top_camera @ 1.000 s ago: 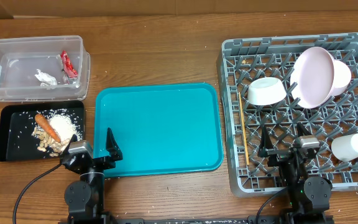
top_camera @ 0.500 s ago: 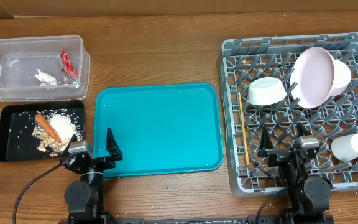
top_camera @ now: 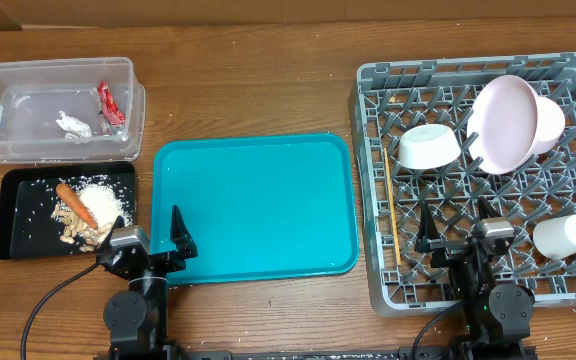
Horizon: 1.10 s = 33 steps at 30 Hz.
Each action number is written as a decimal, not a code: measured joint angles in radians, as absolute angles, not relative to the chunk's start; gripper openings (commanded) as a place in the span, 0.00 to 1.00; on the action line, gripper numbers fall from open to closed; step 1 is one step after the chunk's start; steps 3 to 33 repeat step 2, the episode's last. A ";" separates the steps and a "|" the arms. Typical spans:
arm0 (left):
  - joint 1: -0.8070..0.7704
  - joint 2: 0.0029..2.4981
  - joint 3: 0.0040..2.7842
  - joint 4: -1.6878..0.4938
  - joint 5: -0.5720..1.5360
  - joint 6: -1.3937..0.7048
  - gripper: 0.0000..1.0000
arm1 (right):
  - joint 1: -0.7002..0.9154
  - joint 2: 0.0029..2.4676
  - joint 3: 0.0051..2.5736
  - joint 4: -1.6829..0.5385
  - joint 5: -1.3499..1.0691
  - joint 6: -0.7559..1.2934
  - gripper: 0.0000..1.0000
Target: Sort waste into correct bins and load items into the dishwasher
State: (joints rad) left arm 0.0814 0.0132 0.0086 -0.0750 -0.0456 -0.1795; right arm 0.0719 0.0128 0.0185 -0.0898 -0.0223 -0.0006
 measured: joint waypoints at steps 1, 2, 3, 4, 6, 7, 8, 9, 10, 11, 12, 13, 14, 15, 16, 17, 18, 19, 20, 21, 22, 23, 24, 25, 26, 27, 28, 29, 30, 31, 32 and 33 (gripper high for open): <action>0.081 0.013 0.009 -0.075 -0.046 -0.179 1.00 | 0.072 0.013 0.019 -0.090 -0.022 -0.001 1.00; 0.081 0.013 0.009 -0.075 -0.046 -0.179 1.00 | 0.072 0.013 0.019 -0.090 -0.022 0.000 1.00; 0.081 0.013 0.009 -0.075 -0.046 -0.179 1.00 | 0.072 0.013 0.019 -0.090 -0.022 0.000 1.00; 0.081 0.013 0.009 -0.075 -0.046 -0.179 1.00 | 0.072 0.013 0.019 -0.090 -0.022 0.000 1.00; 0.081 0.013 0.009 -0.075 -0.046 -0.179 1.00 | 0.072 0.013 0.019 -0.090 -0.022 0.000 1.00; 0.081 0.013 0.009 -0.075 -0.046 -0.179 1.00 | 0.072 0.013 0.019 -0.090 -0.022 0.000 1.00; 0.081 0.013 0.009 -0.075 -0.046 -0.179 1.00 | 0.072 0.013 0.019 -0.090 -0.022 0.000 1.00; 0.081 0.013 0.009 -0.075 -0.046 -0.179 1.00 | 0.072 0.013 0.019 -0.090 -0.022 0.000 1.00; 0.081 0.013 0.009 -0.075 -0.046 -0.179 1.00 | 0.072 0.013 0.019 -0.090 -0.022 0.000 1.00; 0.081 0.013 0.009 -0.075 -0.046 -0.179 1.00 | 0.072 0.013 0.019 -0.090 -0.022 0.000 1.00; 0.081 0.013 0.009 -0.075 -0.046 -0.179 1.00 | 0.072 0.013 0.019 -0.090 -0.022 0.000 1.00; 0.081 0.013 0.009 -0.075 -0.046 -0.179 1.00 | 0.072 0.013 0.019 -0.090 -0.022 0.000 1.00; 0.081 0.013 0.009 -0.075 -0.046 -0.179 1.00 | 0.072 0.013 0.019 -0.090 -0.022 0.000 1.00; 0.081 0.013 0.009 -0.075 -0.046 -0.179 1.00 | 0.072 0.013 0.019 -0.090 -0.022 0.000 1.00; 0.081 0.013 0.009 -0.075 -0.046 -0.179 1.00 | 0.072 0.013 0.019 -0.090 -0.022 0.000 1.00; 0.081 0.013 0.009 -0.075 -0.046 -0.179 1.00 | 0.072 0.013 0.019 -0.090 -0.022 0.000 1.00; 0.081 0.013 0.009 -0.075 -0.046 -0.179 1.00 | 0.072 0.013 0.019 -0.090 -0.022 0.000 1.00; 0.081 0.013 0.009 -0.075 -0.046 -0.179 1.00 | 0.072 0.013 0.019 -0.090 -0.022 0.000 1.00; 0.081 0.013 0.009 -0.075 -0.046 -0.179 1.00 | 0.072 0.013 0.019 -0.090 -0.022 0.000 1.00; 0.081 0.013 0.009 -0.075 -0.046 -0.179 1.00 | 0.072 0.013 0.019 -0.090 -0.022 0.000 1.00; 0.081 0.013 0.009 -0.075 -0.046 -0.179 1.00 | 0.072 0.013 0.019 -0.090 -0.022 0.000 1.00; 0.081 0.013 0.009 -0.075 -0.046 -0.179 1.00 | 0.072 0.013 0.019 -0.090 -0.022 0.000 1.00; 0.081 0.013 0.009 -0.075 -0.046 -0.179 1.00 | 0.072 0.013 0.019 -0.090 -0.022 0.000 1.00; 0.081 0.013 0.009 -0.075 -0.046 -0.179 1.00 | 0.072 0.013 0.019 -0.090 -0.022 0.000 1.00; 0.081 0.013 0.009 -0.075 -0.046 -0.179 1.00 | 0.072 0.013 0.019 -0.090 -0.022 0.000 1.00; 0.081 0.013 0.009 -0.075 -0.046 -0.179 1.00 | 0.072 0.013 0.019 -0.090 -0.022 0.000 1.00; 0.081 0.013 0.009 -0.075 -0.046 -0.179 1.00 | 0.072 0.013 0.019 -0.090 -0.022 0.000 1.00; 0.081 0.013 0.009 -0.075 -0.046 -0.179 1.00 | 0.072 0.013 0.019 -0.090 -0.022 0.000 1.00; 0.081 0.013 0.009 -0.075 -0.046 -0.179 1.00 | 0.072 0.013 0.019 -0.090 -0.022 0.000 1.00; 0.081 0.013 0.009 -0.075 -0.046 -0.179 1.00 | 0.072 0.013 0.019 -0.090 -0.022 0.000 1.00; 0.081 0.013 0.009 -0.075 -0.046 -0.179 1.00 | 0.072 0.013 0.019 -0.090 -0.022 0.000 1.00; 0.081 0.013 0.009 -0.075 -0.046 -0.179 1.00 | 0.072 0.013 0.019 -0.090 -0.022 0.000 1.00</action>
